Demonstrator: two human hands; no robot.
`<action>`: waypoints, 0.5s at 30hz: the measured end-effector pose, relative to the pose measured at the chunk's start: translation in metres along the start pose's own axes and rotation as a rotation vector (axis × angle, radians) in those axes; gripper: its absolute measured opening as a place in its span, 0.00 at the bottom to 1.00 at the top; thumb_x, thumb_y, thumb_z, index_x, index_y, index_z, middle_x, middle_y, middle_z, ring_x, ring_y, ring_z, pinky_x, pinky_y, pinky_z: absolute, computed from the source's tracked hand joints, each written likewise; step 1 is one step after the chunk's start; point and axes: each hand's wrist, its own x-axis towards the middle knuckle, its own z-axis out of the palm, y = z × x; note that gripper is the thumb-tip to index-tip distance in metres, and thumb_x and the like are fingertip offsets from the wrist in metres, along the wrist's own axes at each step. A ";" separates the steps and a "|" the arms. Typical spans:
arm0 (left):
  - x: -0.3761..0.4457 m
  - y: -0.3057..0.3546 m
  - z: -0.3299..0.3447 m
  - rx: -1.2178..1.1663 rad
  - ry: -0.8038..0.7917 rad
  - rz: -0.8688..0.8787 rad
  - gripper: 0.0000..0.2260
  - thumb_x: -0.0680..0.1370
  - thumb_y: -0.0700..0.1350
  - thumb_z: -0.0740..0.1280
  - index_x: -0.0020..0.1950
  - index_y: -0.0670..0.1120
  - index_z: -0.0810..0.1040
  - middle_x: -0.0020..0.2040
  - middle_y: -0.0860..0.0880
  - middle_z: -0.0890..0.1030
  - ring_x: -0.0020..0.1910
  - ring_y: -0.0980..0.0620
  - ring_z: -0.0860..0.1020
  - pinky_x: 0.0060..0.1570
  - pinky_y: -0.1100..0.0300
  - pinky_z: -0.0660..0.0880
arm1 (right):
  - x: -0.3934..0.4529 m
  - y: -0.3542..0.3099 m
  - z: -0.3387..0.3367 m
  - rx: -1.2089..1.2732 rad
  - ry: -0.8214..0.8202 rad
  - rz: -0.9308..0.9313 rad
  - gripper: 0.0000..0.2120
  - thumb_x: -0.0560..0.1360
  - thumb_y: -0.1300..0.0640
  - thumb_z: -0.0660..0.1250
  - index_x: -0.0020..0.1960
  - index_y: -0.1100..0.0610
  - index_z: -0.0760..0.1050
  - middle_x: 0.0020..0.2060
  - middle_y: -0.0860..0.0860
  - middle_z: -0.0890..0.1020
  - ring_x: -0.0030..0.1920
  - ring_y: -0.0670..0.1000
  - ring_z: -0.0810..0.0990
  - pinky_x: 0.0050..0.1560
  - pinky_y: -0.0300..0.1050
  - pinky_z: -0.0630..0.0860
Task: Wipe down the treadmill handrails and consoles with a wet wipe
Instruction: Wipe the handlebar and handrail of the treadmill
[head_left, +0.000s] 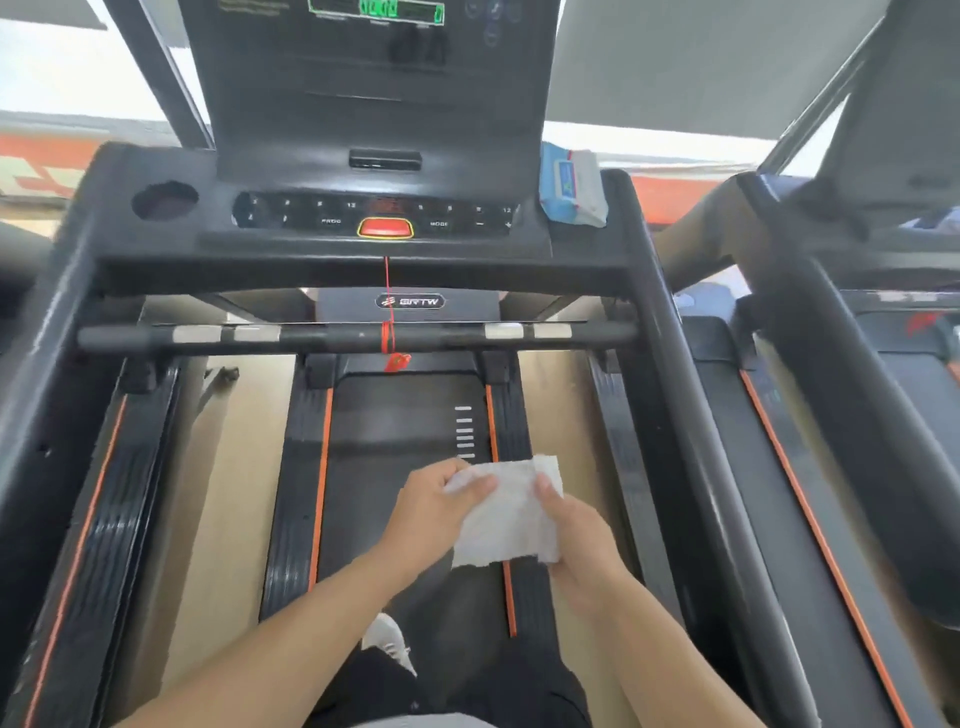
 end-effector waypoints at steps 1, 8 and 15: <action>0.013 0.005 -0.003 -0.004 -0.007 0.011 0.17 0.77 0.52 0.72 0.42 0.39 0.77 0.33 0.52 0.72 0.31 0.55 0.66 0.31 0.62 0.62 | 0.007 -0.009 0.002 0.025 0.020 -0.004 0.23 0.84 0.44 0.61 0.61 0.61 0.82 0.56 0.57 0.86 0.58 0.57 0.85 0.61 0.56 0.78; 0.084 0.050 0.008 -0.085 -0.004 0.063 0.06 0.78 0.44 0.73 0.54 0.51 0.80 0.43 0.45 0.83 0.41 0.52 0.80 0.49 0.61 0.75 | 0.051 -0.095 -0.022 0.257 0.419 -0.166 0.12 0.82 0.47 0.66 0.55 0.54 0.82 0.48 0.49 0.88 0.49 0.51 0.85 0.48 0.48 0.77; 0.146 0.098 0.025 0.283 0.049 0.394 0.15 0.75 0.43 0.75 0.60 0.54 0.78 0.56 0.58 0.79 0.57 0.60 0.77 0.59 0.63 0.71 | 0.095 -0.168 -0.066 -0.326 0.734 -0.859 0.16 0.86 0.52 0.57 0.69 0.50 0.77 0.59 0.38 0.81 0.60 0.37 0.77 0.60 0.32 0.71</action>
